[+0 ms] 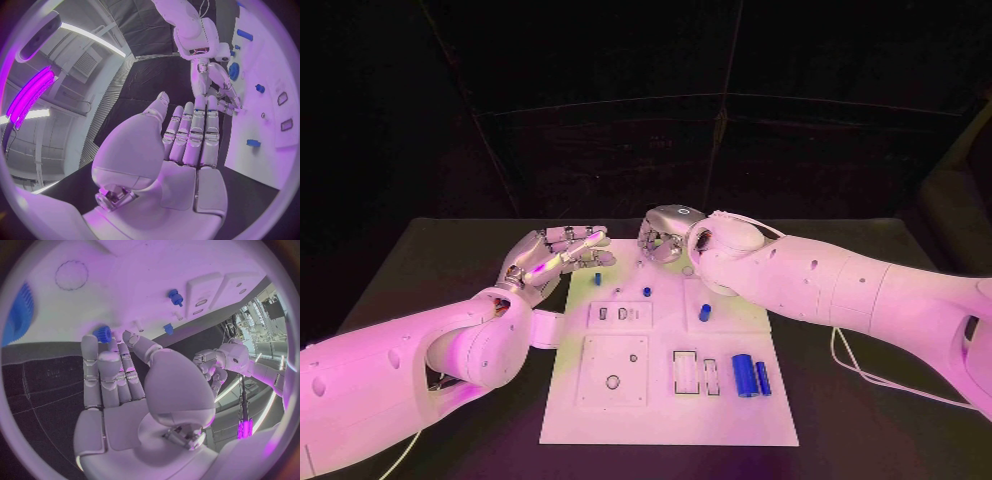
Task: Assemble the parts on the task board
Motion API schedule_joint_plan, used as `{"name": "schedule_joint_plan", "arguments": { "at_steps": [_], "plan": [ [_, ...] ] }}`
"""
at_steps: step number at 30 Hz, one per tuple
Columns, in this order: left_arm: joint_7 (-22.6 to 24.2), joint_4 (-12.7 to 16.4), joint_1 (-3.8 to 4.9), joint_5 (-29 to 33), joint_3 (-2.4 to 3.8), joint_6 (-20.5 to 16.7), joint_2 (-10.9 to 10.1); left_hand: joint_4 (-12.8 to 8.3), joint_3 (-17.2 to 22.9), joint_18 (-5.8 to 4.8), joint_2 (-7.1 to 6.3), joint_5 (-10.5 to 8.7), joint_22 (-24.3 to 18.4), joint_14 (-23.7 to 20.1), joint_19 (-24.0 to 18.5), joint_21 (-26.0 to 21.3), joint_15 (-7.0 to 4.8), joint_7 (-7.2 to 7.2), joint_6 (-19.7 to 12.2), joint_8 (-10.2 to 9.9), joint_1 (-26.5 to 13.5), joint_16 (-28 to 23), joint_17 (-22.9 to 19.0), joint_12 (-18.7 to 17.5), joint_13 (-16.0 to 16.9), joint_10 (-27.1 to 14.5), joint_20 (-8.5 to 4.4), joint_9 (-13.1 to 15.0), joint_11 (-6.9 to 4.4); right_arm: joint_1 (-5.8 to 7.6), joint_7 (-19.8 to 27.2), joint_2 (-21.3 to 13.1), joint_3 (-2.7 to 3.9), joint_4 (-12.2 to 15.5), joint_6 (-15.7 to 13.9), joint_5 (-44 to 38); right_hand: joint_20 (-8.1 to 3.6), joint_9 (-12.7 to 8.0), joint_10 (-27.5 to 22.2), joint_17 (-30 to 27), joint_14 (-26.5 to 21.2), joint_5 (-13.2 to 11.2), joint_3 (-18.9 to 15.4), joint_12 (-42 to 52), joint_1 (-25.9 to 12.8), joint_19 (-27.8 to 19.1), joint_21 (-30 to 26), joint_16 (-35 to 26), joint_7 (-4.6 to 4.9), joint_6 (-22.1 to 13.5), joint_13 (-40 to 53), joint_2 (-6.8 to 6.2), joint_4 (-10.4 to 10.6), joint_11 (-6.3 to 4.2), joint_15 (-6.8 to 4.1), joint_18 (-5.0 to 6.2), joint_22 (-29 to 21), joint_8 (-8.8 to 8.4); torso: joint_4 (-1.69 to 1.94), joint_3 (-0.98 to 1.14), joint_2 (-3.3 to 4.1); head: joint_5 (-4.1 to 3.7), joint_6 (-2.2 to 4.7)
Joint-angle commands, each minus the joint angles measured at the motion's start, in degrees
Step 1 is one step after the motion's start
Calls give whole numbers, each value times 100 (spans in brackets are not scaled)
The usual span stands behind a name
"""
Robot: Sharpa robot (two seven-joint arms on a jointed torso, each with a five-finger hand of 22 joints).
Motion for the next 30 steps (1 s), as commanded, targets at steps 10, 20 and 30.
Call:
{"name": "schedule_joint_plan", "arguments": {
  "at_steps": [10,20,30],
  "plan": [
    [10,-15,11,-34,5,66,-6,-45,4,74,-8,2,-9,22,37,-3,16,31,-9,-20,-69,-31,9,-24,-8,12,-2,-10,35,14,64,-63,2,1,-287,24,41,-32,-535,-547,-161,-11,31,-222,101,-156,-94,-303,49,-51,-35,-156,-39,112,76,80,-211,-66,-1,1,7,-2,15],
    [-1,-25,11,-34,5,75,-18,-50,6,74,-1,3,-12,23,40,-5,16,30,-8,-22,-68,-39,10,-28,-8,13,-1,-9,34,14,455,-423,4,424,-501,300,55,-27,-563,-594,-184,163,-61,-162,93,-189,-108,-316,51,-60,-20,-217,-19,115,83,84,-232,-57,-8,5,5,13,21],
    [-9,-30,11,-34,4,86,-32,-50,6,74,-1,3,-12,23,40,-5,16,30,-8,-22,-68,-39,10,-28,-8,13,-1,-9,34,88,498,-740,7,613,-222,415,68,-35,-759,-826,-278,327,-364,-128,107,-230,-161,-431,31,-180,-23,-308,29,111,85,83,-290,-72,-5,1,11,-11,33]
  ]
}}
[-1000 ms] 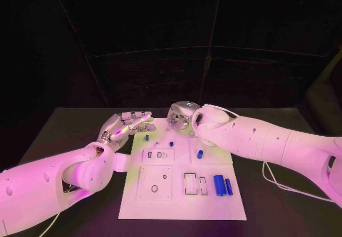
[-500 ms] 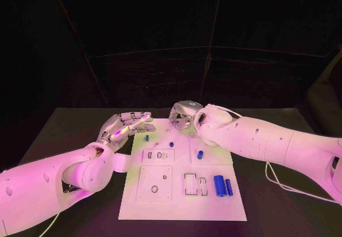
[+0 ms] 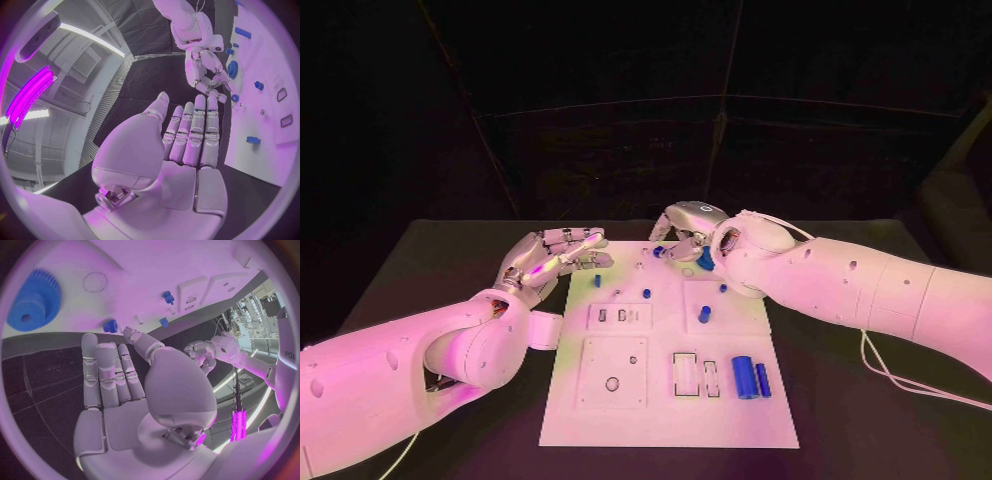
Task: Assemble the parts on the task board
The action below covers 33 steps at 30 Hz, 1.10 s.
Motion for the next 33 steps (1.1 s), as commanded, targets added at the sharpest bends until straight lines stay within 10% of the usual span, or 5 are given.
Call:
{"name": "schedule_joint_plan", "arguments": {
  "at_steps": [1,33],
  "plan": [
    [13,0,10,-33,5,84,1,-34,-10,74,-1,2,-6,24,40,-5,16,31,-8,-23,-68,-21,5,-28,-8,13,-1,-9,34,38,119,-10,6,-62,140,112,0,-6,-91,-101,-61,19,-80,34,79,-56,-51,-65,-3,-60,3,-43,-6,2,3,83,-17,-38,14,-4,5,-23,2],
    [-25,-62,10,-33,5,115,43,-40,-12,74,0,2,-9,26,42,-7,16,29,-7,-26,-70,-29,7,-33,-7,14,-1,-8,34,101,-68,500,-1,-818,1501,-511,-63,9,-143,-267,-133,-385,17,227,589,-120,54,-108,-131,-19,2,220,-239,-45,-42,93,-6,-9,18,-7,9,-1,-39]
  ]
}}
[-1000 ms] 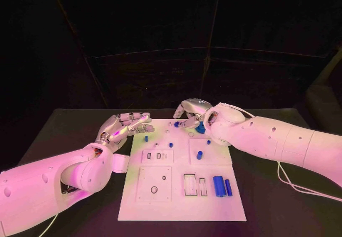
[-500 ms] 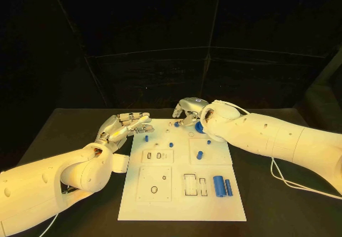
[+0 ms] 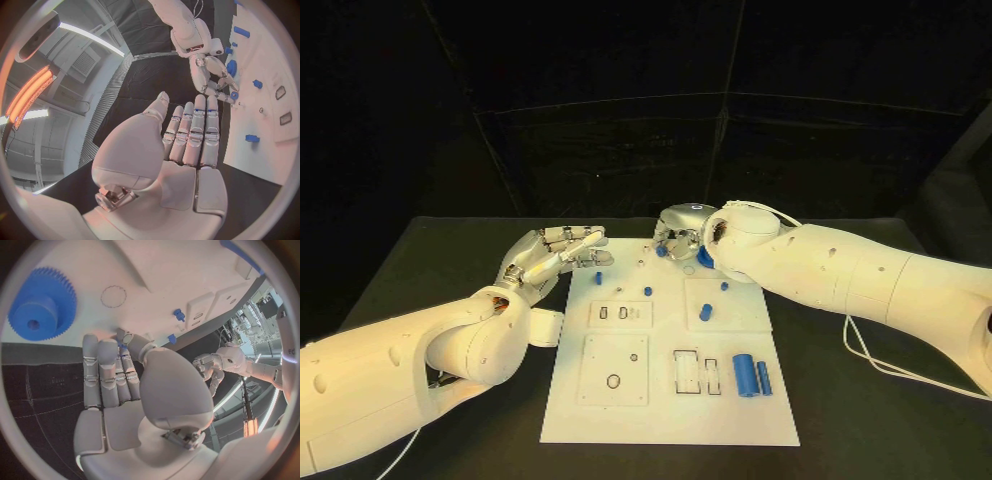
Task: Assemble the parts on the task board
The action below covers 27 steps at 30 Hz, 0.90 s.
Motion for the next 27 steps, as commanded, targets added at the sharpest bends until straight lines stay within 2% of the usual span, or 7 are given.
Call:
{"name": "schedule_joint_plan", "arguments": {
  "at_steps": [1,8,14,20,25,27],
  "plan": [
    [14,-2,10,-32,5,84,5,-24,4,75,0,2,-10,26,43,-7,16,29,-7,-26,-70,-30,9,-34,-8,14,-1,-9,34,-5,-47,8,-11,-16,308,-197,-11,8,17,-15,-33,-26,5,26,61,-29,31,-26,-40,-5,5,21,-37,-23,-22,93,11,-10,-4,3,3,-1,0],
    [11,-13,10,-32,5,83,8,-24,4,75,0,2,-10,26,43,-7,16,29,-7,-26,-70,-30,9,-34,-8,14,-1,-9,34,-5,-32,36,-12,-18,268,-213,-16,13,100,31,-9,-75,36,78,-29,-48,67,18,-36,75,4,50,1,-20,-19,87,25,3,-5,3,3,-3,1],
    [0,-17,10,-32,5,84,11,-29,4,75,6,2,-13,29,46,-10,16,27,-5,-28,-72,-38,11,-38,-7,18,-1,-8,33,-5,-68,53,-12,-25,248,-216,5,20,268,144,65,-111,7,164,-255,-45,70,120,-6,211,5,63,142,-40,-22,87,6,27,-4,2,2,-6,-6],
    [-12,-19,10,-32,5,83,12,-32,6,75,12,2,-14,31,47,-11,15,26,-4,-29,-70,-42,11,-40,-7,19,-1,-7,32,-5,-100,51,-12,-18,172,-204,-7,34,440,343,170,-92,-36,241,-404,7,66,266,-27,377,9,84,278,-84,-56,89,-23,74,-6,3,4,-6,-15],
    [-19,-20,10,-32,5,83,12,-38,10,75,19,1,-16,33,49,-12,15,24,-2,-30,-65,-47,12,-43,-6,21,-1,-7,31,-5,-196,59,-12,-19,-44,-193,-54,66,681,627,308,-102,-10,335,-420,113,100,455,-88,628,19,209,389,-164,-121,88,-15,183,2,-2,2,-7,-19],
    [-21,-20,10,-32,5,83,12,-38,10,75,19,1,-16,33,49,-12,15,24,-2,-30,-65,-47,12,-43,-6,21,-1,-7,31,-5,-241,61,-12,-21,-148,-192,-83,82,790,705,340,-227,40,371,-370,219,164,507,-116,736,23,310,420,-201,-153,67,94,235,3,-3,3,-7,-18]
  ]
}}
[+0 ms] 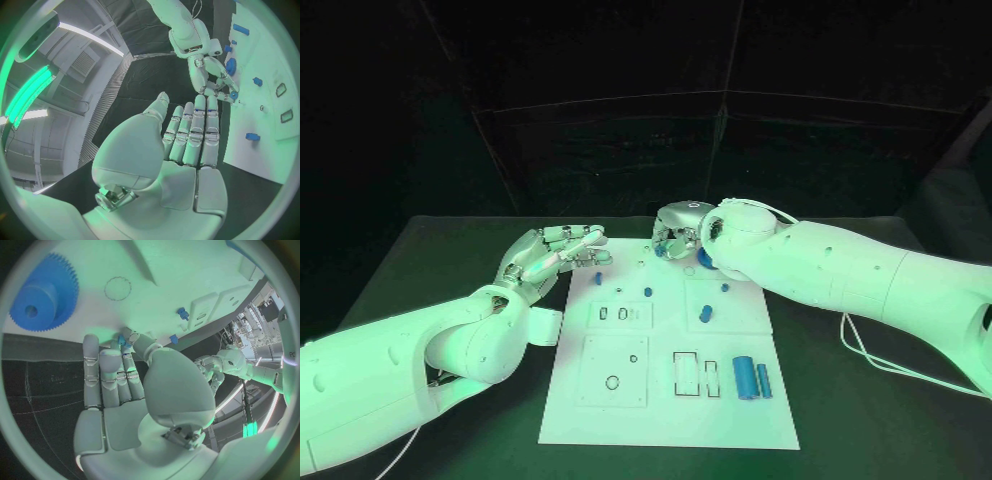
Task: Assemble the parts on the task board
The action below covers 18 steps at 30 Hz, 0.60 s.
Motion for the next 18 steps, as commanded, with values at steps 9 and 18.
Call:
{"name": "schedule_joint_plan", "arguments": {
  "at_steps": [9,18],
  "plan": [
    [7,8,10,-32,5,75,-2,-54,19,77,11,0,-12,39,54,-16,13,20,1,-34,-30,-36,10,-26,-6,25,-3,-7,28,-18,-227,-33,-16,66,-640,-1,-51,62,217,242,111,-127,88,70,51,267,166,161,-29,212,-10,226,98,-49,-46,25,298,118,1,0,-2,18,3],
    [-1,9,10,-32,5,79,-7,-79,33,77,27,1,-18,46,59,-20,10,17,3,-40,-10,-52,14,-36,-5,30,-5,-6,25,-19,-381,-56,-15,164,-954,125,-56,48,228,304,134,-121,34,29,-73,328,197,217,-28,207,-20,161,220,-43,-42,11,333,108,5,-2,1,28,-1]
  ]
}}
